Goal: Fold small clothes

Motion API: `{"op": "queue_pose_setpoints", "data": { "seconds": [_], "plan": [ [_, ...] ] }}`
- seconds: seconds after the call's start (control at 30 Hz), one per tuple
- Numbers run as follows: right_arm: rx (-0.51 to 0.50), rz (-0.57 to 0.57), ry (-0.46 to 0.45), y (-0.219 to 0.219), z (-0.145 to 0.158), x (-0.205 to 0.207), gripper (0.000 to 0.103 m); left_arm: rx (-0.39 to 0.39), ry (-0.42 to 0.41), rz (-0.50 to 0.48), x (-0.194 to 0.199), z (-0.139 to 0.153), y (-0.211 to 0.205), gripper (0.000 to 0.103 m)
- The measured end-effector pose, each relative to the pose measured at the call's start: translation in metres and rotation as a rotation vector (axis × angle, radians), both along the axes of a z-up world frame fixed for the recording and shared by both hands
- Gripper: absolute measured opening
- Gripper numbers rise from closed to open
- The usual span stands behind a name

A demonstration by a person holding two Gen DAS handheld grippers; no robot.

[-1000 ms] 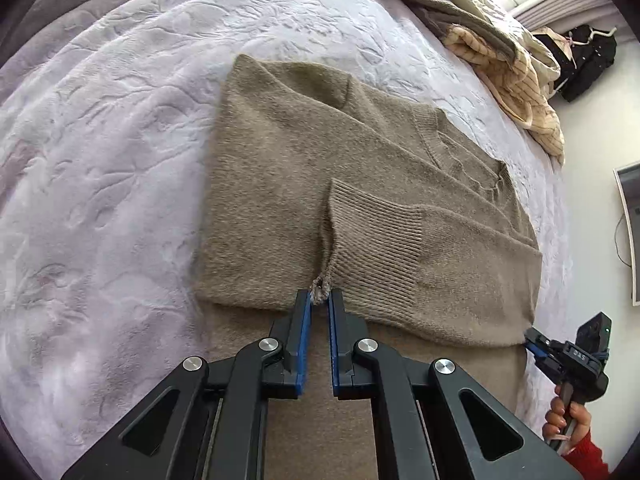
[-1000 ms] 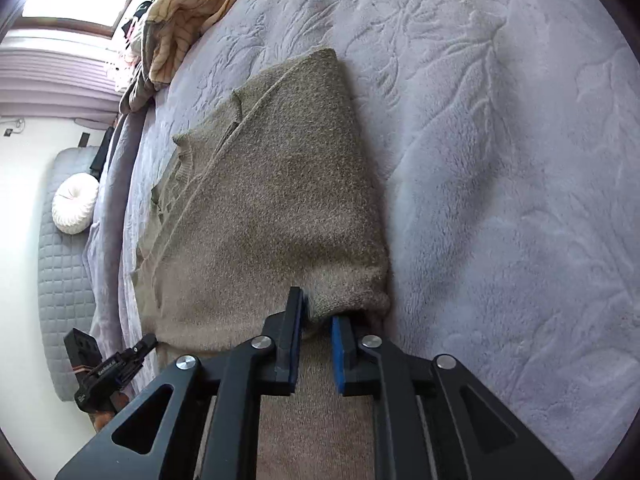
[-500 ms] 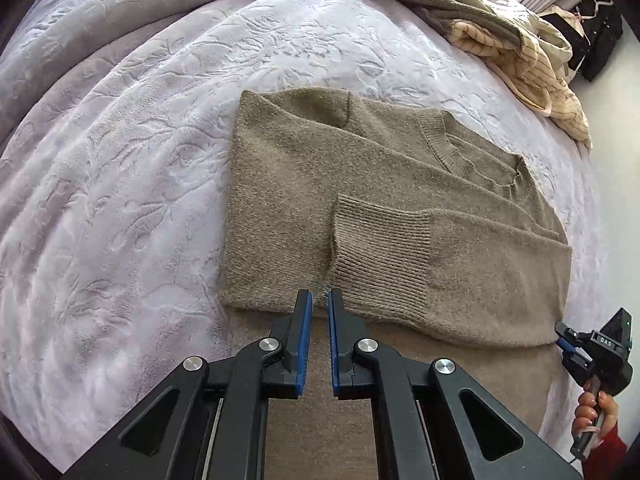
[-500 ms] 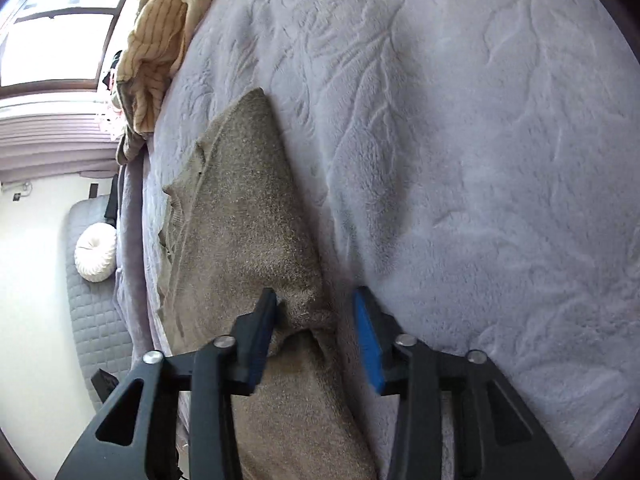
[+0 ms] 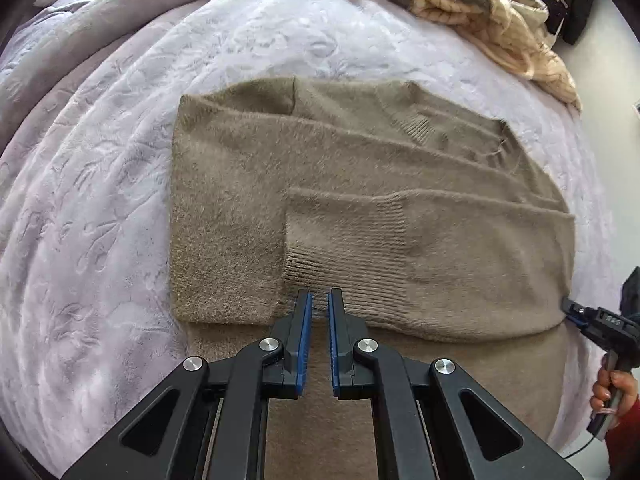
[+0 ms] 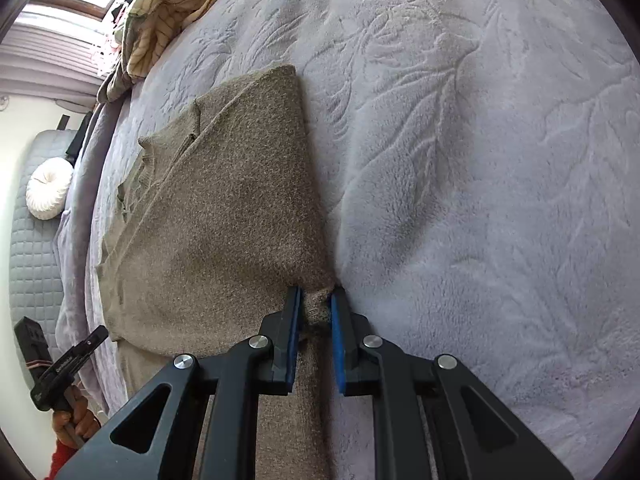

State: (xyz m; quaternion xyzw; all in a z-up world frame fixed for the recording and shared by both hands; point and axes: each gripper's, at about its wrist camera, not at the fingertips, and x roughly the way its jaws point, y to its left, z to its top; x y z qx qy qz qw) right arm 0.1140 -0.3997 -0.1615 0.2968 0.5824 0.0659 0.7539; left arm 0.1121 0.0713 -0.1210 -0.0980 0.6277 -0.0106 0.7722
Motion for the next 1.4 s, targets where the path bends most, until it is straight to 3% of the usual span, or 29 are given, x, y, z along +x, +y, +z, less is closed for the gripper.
{"op": "queue_pose_setpoints", "data": {
  "seconds": [0.13,0.27,0.47,0.9,1.23,1.27,1.3,1.33,1.4],
  "plan": [
    [-0.028,0.017,-0.003,0.002,0.003,0.0,0.016,-0.058,0.006,0.037,-0.003,-0.008,0.012,0.008],
    [-0.037,0.004,0.002,0.003,0.007,-0.002,0.016,-0.007,0.049,0.027,-0.013,-0.005,0.015,0.008],
    [-0.078,0.01,-0.014,0.009,0.029,-0.011,0.021,-0.006,0.057,0.054,-0.03,0.005,0.022,0.008],
    [-0.039,0.015,0.013,0.039,0.053,-0.062,0.021,0.015,0.094,-0.06,-0.062,0.025,-0.002,0.008],
    [-0.004,0.063,0.066,0.076,0.048,-0.097,0.04,0.046,0.137,-0.105,-0.08,0.025,-0.01,0.008],
    [-0.004,0.069,0.069,0.079,0.048,-0.099,0.04,0.051,0.143,-0.108,-0.082,0.025,-0.01,0.023],
    [-0.004,0.075,0.071,0.081,0.048,-0.101,0.04,0.061,0.153,-0.109,-0.084,0.024,-0.01,0.049],
    [-0.004,0.079,0.074,0.084,0.048,-0.102,0.04,0.076,0.158,-0.099,-0.086,0.023,-0.011,0.103],
    [-0.004,0.088,0.077,0.089,0.049,-0.105,0.043,0.083,0.129,-0.1,-0.09,0.027,-0.013,0.101]
  ]
}}
